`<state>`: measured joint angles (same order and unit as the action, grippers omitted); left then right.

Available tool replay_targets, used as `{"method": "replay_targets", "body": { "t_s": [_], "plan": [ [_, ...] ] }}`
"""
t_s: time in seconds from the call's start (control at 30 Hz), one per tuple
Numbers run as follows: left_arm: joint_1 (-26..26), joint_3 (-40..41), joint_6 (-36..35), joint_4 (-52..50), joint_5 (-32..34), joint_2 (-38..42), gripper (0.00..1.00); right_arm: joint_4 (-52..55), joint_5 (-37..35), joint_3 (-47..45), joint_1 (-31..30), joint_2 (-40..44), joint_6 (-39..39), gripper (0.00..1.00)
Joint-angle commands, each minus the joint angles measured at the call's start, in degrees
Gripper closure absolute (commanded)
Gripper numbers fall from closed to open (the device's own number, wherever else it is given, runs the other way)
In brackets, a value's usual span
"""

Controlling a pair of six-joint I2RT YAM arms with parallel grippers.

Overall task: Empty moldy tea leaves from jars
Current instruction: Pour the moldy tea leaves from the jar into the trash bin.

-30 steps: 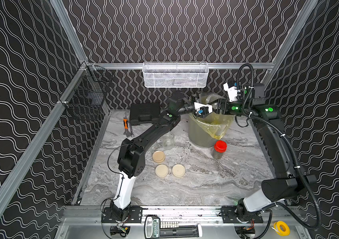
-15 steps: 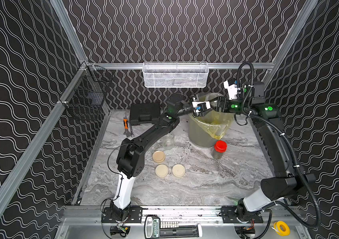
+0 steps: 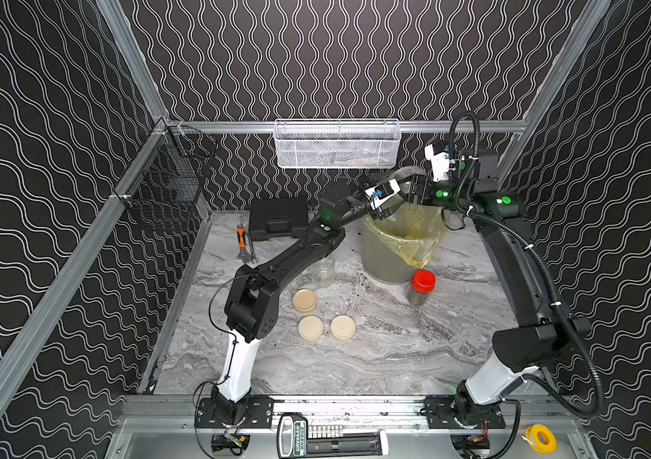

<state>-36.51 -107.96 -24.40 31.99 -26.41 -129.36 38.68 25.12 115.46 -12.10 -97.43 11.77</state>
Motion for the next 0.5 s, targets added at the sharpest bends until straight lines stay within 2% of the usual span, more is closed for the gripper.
{"method": "replay_targets", "body": {
  "t_s": [0.0, 0.27, 0.47],
  "plan": [
    [-1.3, -0.31, 7.53, 6.94, 1.39, -0.62, 0.47, -5.64, -2.13, 0.67, -0.63, -1.11, 1.81, 0.86],
    [-4.29, 0.27, 14.11, 6.66, 11.67, -0.39, 0.52, -6.87, -2.78, 1.04, -1.09, -2.15, 1.77, 0.87],
    [-5.92, 1.16, 16.03, 5.88, 15.24, 0.81, 0.52, -5.53, -4.89, 2.7, -1.37, -3.17, 0.17, 0.89]
  ]
}}
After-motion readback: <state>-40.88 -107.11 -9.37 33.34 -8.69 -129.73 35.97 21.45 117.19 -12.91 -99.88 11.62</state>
